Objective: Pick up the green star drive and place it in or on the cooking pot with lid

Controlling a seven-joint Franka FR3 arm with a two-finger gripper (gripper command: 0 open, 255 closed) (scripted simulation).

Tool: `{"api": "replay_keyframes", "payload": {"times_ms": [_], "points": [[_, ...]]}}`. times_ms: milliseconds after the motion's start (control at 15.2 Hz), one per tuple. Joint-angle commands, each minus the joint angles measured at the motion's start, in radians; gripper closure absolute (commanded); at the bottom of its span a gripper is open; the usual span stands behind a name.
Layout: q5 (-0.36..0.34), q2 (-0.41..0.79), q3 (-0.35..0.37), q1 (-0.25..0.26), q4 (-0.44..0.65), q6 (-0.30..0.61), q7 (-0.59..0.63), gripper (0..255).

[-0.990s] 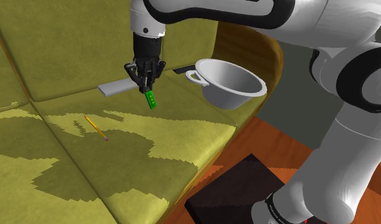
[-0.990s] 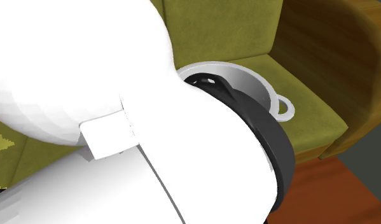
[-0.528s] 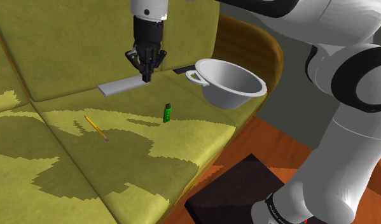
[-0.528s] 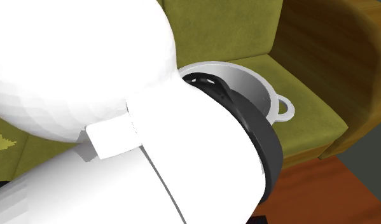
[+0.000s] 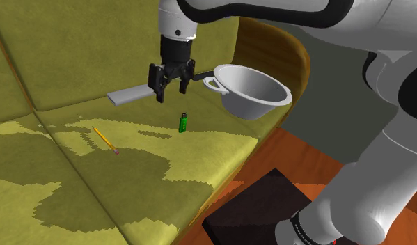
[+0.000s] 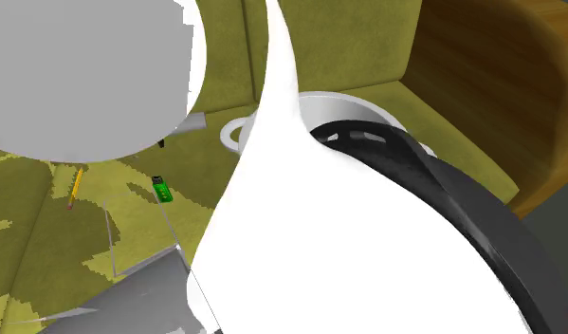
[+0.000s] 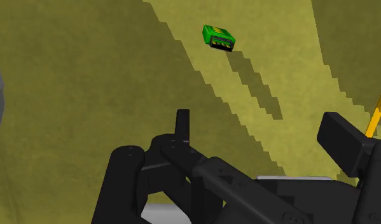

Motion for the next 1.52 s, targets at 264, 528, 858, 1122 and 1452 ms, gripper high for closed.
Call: {"api": "replay_keyframes", "payload": {"times_ms": [264,528,858,1122,1452], "points": [[0.066,-0.149,-0.016,-0.034,-0.281,0.130,-0.154,0],[0.066,-0.147,-0.016,-0.033,-0.333,0.183,-0.154,0],[0.065,-0.144,-0.015,-0.032,-0.365,0.218,-0.154,0],[0.065,-0.144,-0.015,-0.032,-0.365,0.217,-0.154,0],[0.065,-0.144,-0.015,-0.032,-0.365,0.218,-0.154,255]]}}
